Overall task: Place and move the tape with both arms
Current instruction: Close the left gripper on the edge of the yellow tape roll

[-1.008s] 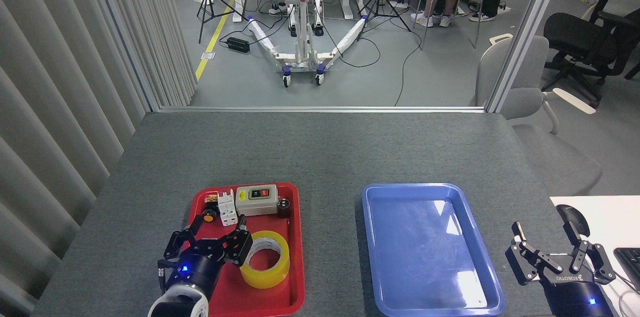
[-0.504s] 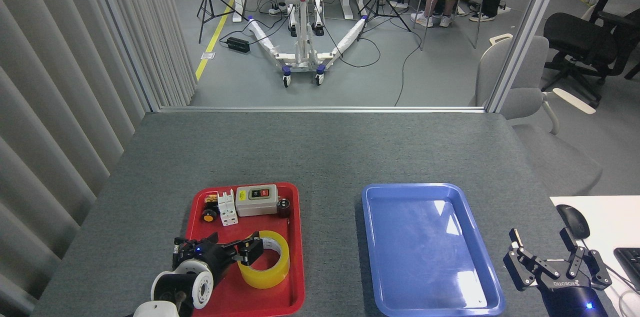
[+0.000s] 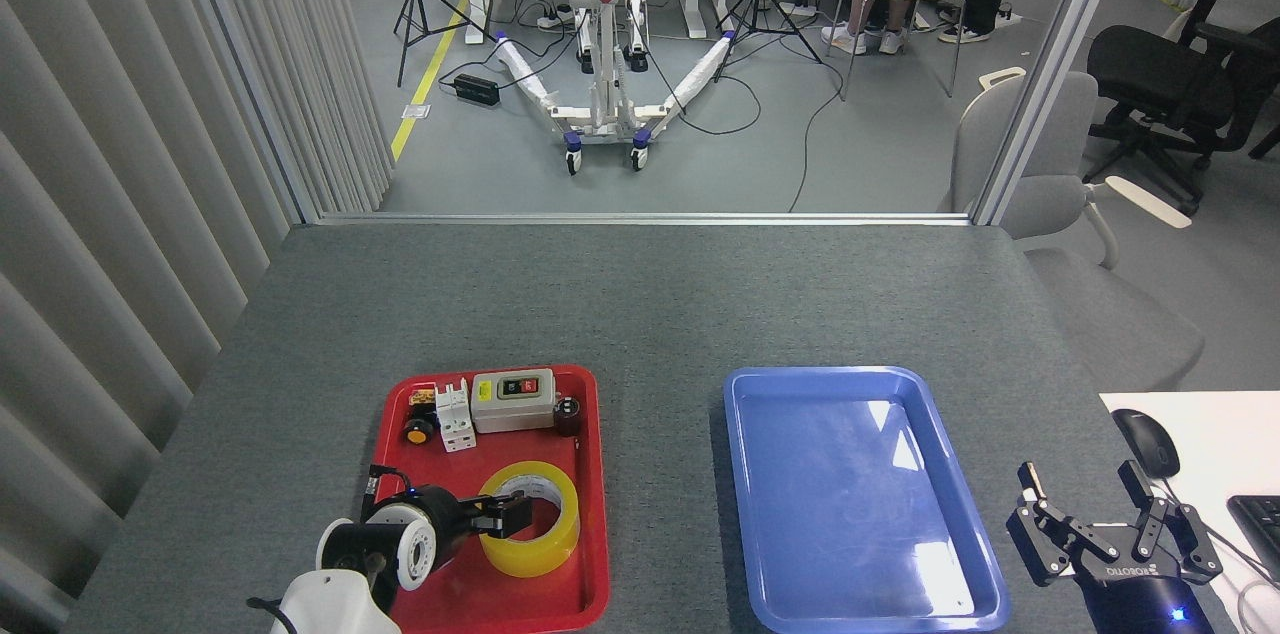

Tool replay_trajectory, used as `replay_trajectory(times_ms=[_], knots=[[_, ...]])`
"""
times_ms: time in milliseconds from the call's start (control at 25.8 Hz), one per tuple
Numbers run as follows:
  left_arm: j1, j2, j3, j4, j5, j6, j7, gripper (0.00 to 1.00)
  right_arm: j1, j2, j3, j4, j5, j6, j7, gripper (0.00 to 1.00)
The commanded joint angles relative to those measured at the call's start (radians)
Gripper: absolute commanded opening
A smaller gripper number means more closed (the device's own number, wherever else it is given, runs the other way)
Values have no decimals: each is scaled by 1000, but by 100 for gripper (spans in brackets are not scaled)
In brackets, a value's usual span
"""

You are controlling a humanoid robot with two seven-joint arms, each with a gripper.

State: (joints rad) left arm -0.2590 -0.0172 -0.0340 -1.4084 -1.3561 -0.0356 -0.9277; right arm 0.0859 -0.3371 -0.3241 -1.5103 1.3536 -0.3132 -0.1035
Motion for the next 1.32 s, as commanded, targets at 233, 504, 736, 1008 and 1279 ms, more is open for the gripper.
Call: replay_trajectory(times_ms=[233, 504, 736, 1008, 1279], knots=[[-36, -3, -67, 112, -23, 138, -2, 100, 0, 0, 2, 1, 4, 5, -1, 100], [-37, -1, -69, 161, -26, 144, 3, 100, 0, 0, -4, 2, 4, 6, -1, 100], [-37, -1, -110, 169, -195, 143, 95, 71, 2, -11, -3, 2, 2, -1, -2, 100], [-39, -3, -127, 180, -340, 144, 95, 51, 3, -10, -4, 4, 2, 0, -2, 100], [-26, 26, -46, 31, 83, 129, 98, 0, 5, -13, -6, 4, -1, 9, -2, 100]])
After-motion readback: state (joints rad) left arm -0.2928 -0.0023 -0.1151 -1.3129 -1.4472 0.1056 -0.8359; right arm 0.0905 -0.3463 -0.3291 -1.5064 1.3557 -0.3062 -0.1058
